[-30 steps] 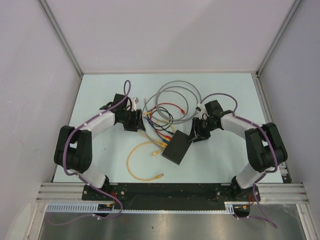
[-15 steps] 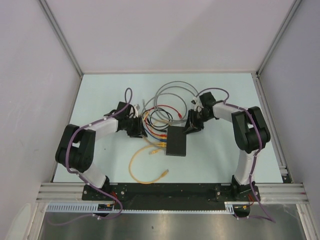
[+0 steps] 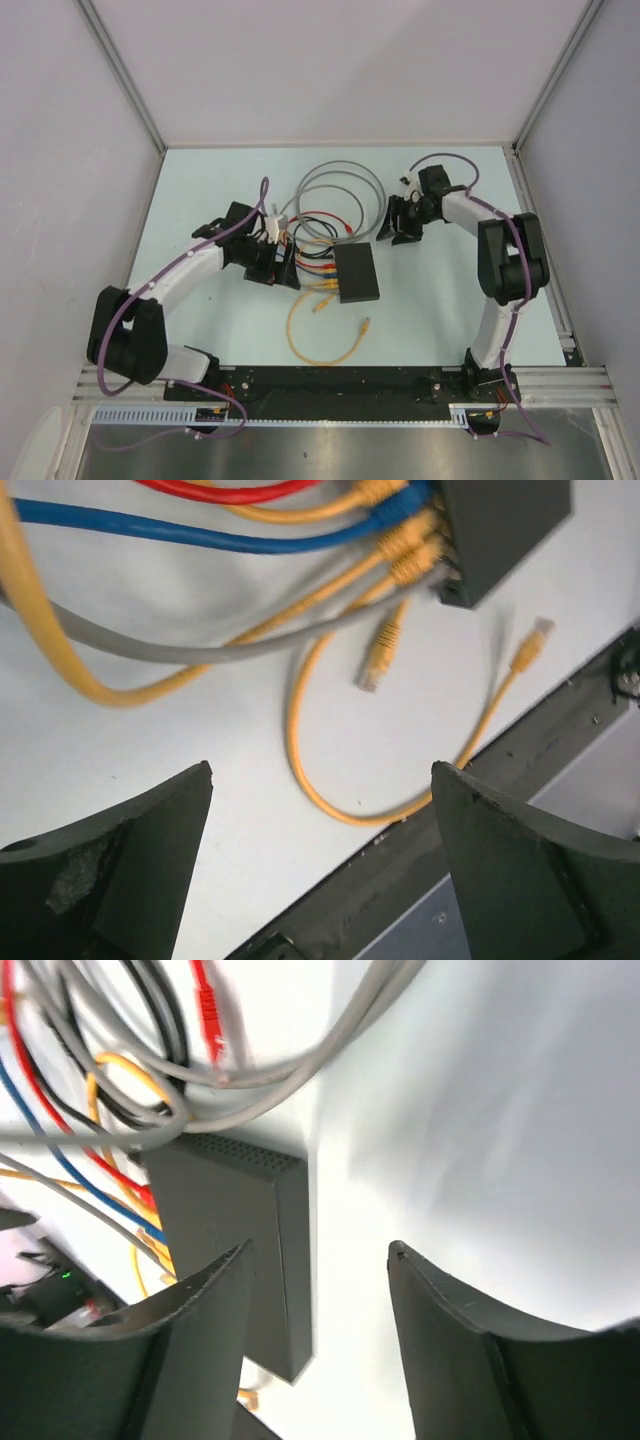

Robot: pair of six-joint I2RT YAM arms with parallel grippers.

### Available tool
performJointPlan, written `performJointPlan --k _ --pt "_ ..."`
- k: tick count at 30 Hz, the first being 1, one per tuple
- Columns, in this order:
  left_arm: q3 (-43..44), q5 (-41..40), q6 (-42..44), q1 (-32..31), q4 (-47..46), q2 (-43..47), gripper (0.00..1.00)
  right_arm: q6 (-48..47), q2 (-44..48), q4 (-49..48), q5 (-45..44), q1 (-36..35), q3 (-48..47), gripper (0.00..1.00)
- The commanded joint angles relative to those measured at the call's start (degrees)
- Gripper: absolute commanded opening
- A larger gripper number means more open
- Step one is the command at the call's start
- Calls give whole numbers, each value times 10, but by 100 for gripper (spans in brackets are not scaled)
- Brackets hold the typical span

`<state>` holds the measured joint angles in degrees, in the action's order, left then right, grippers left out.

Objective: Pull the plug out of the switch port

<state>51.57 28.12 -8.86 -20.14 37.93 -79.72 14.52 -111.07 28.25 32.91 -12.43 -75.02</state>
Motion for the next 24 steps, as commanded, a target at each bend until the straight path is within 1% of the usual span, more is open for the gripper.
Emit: performJointPlan --k 1,3,4,5,6,7,8,9,10,11,12,13,14,15,16,18,19,21,22,23,24 --pt "27 104 87 2 51 51 94 -86 99 42 -42 -3 -24 61" --pt "45 124 87 0 31 56 92 -121 134 64 -64 -20 -22 60" --pt "53 134 124 0 24 56 91 -161 144 68 -69 -42 -21 57" --pt "63 134 144 -2 17 56 90 -180 163 71 -82 -56 -20 56" --pt "80 133 161 -2 -4 55 90 -190 170 72 -86 -67 -18 55" --pt "88 135 191 -2 -12 51 91 -195 176 67 -85 -85 -16 51" --pt "95 145 199 -2 -25 48 93 -202 187 62 -72 -92 -14 47" --pt "105 146 199 -2 -49 43 94 -207 190 47 -66 -98 -11 42" --pt "112 155 201 -2 -55 23 94 -212 190 43 -62 -111 -8 28" --pt "122 159 200 -3 -56 10 93 -221 190 40 -47 -117 -6 20" --pt "152 157 198 -8 -55 -9 91 -221 188 31 -43 -121 -3 14" --pt "170 158 187 -9 -45 -43 86 -219 186 26 -40 -124 7 4" --pt "185 157 179 -9 -41 -61 83 -216 183 17 -36 -130 14 1" --pt "209 148 171 -10 -41 -72 80 -196 172 -2 -40 -131 19 0" --pt "214 138 155 -10 -60 -80 77 -181 166 -9 -44 -132 19 0" --pt "204 135 154 -11 -82 -88 75 -162 141 -24 -28 -132 19 0" --pt "195 130 168 -12 -107 -100 73 -165 131 -30 -34 -135 19 0" --pt "180 105 165 -12 -126 -120 72 -164 117 -44 -46 -140 16 0" --pt "185 108 153 -12 -131 -133 73 -163 99 -47 -43 -140 13 0" --pt "193 111 150 -12 -124 -162 73 -161 92 -48 -41 -139 6 0" --pt "218 112 146 -12 -115 -176 73 -150 84 -49 -40 -135 5 0"
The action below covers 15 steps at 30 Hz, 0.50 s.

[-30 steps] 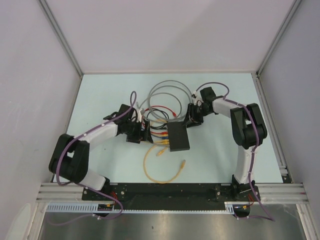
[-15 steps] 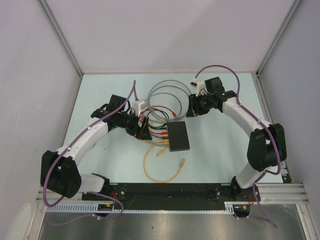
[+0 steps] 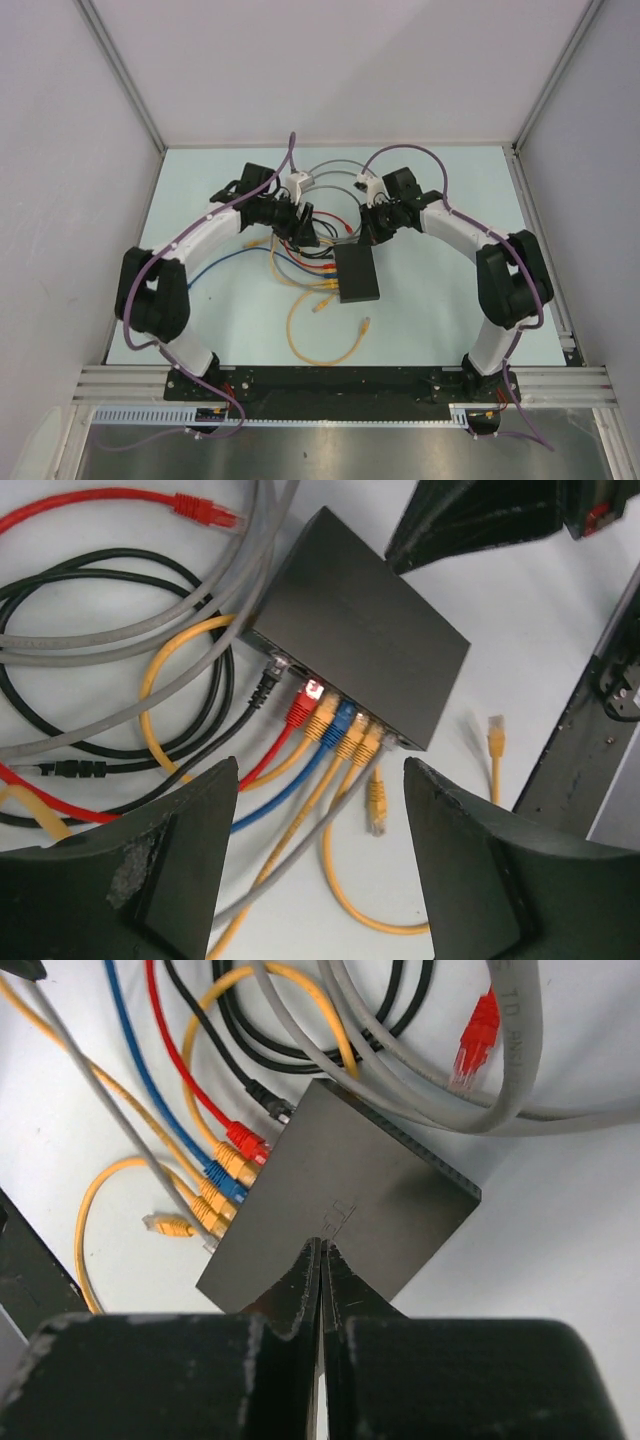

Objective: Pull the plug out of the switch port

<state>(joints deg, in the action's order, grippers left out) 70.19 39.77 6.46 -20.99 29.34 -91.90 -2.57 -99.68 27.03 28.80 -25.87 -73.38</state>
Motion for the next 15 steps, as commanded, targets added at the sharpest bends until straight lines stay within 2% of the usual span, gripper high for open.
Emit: performJointPlan --k 1,11,15 --pt "44 -6 -23 -4 -22 -65 73 23 -39 -37 13 0 -13 0" --pt "74 29 -38 -5 -36 -164 72 0 -134 -22 13 -11 -18 0" --pt "77 34 -33 -8 -34 -192 70 18 -156 -22 50 3 -18 0"
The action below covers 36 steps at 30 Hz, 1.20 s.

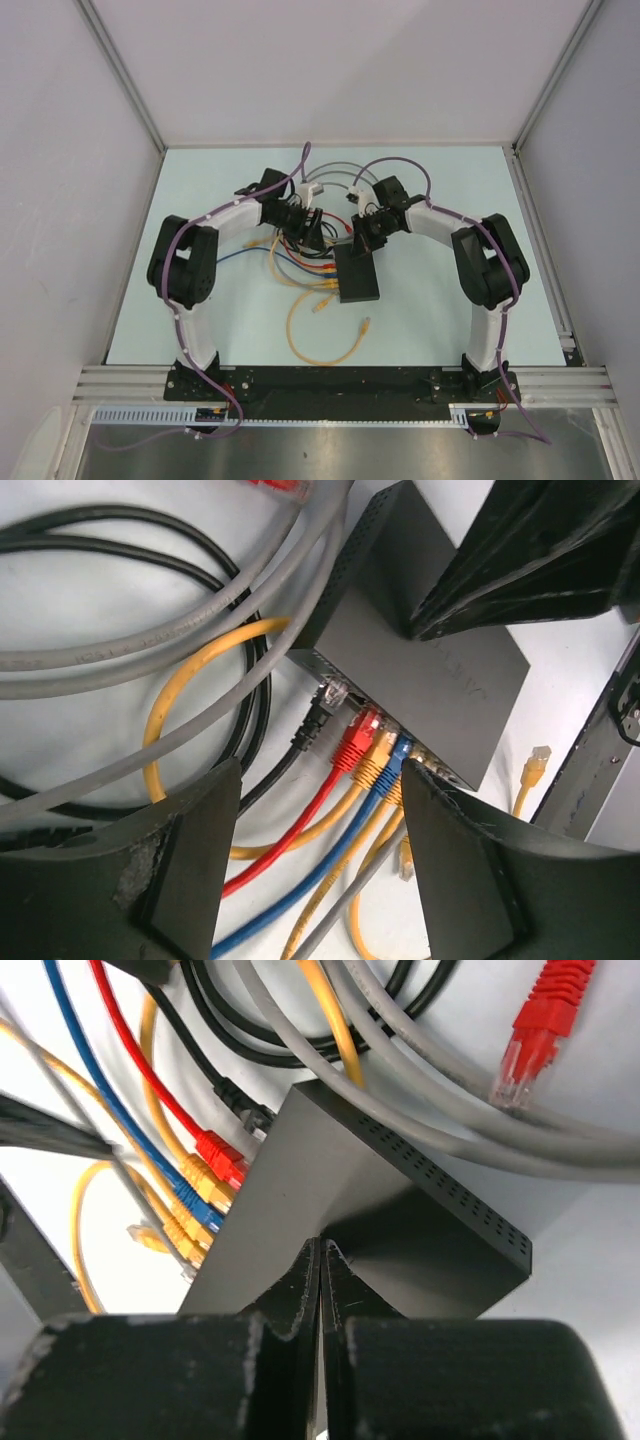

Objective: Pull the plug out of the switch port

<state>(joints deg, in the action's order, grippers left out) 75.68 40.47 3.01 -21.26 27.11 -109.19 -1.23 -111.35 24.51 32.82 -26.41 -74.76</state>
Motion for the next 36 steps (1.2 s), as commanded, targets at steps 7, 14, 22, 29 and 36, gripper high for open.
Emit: performJointPlan --k 7,14,22,29,36 --pt "36 54 -16 -11 -22 -49 67 -13 -59 9 -3 1 -4 0" --pt "51 77 -26 -11 -26 -80 62 -25 -57 13 -8 0 -4 0" --pt "73 97 -44 -11 -28 -121 58 -48 -51 26 -30 -1 -4 0" --pt "81 109 -49 -12 -25 -139 54 -53 -48 25 -39 -4 -4 0" --pt "79 108 -42 -12 -15 -140 51 -54 -51 23 -43 -6 -4 0"
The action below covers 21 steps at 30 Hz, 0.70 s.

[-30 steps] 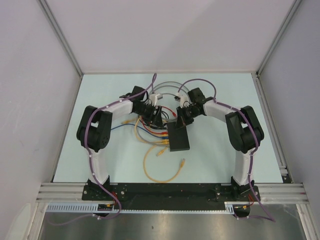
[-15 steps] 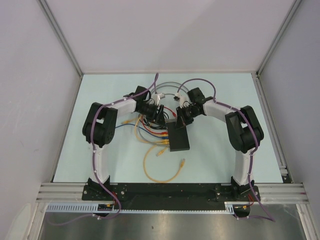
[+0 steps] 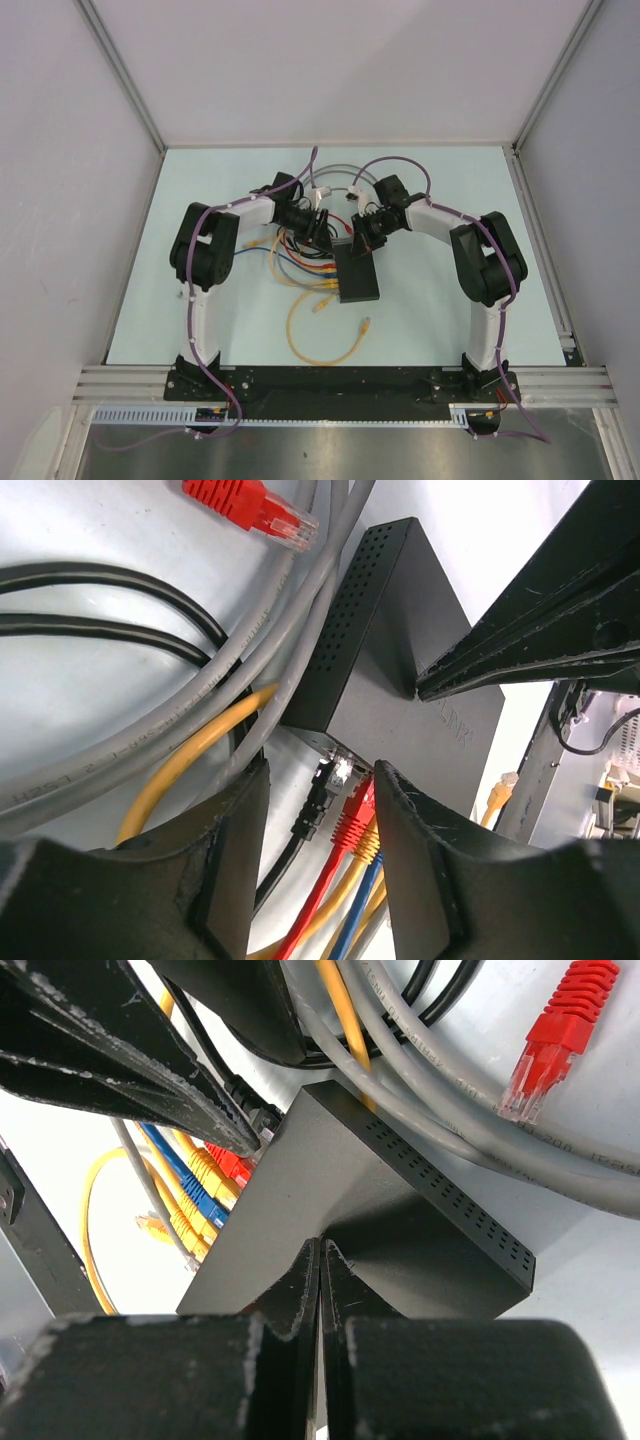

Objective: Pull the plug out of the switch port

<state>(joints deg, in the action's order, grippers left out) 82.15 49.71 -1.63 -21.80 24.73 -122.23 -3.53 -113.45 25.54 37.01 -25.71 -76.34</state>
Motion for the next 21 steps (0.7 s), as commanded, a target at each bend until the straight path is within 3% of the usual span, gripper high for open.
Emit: performJointPlan --k 1,21 --pt "15 14 6 -6 8 -11 50 -30 -30 11 -86 -13 12 0" --pt "19 42 51 -9 37 -37 39 -34 -26 8 -94 -18 12 0"
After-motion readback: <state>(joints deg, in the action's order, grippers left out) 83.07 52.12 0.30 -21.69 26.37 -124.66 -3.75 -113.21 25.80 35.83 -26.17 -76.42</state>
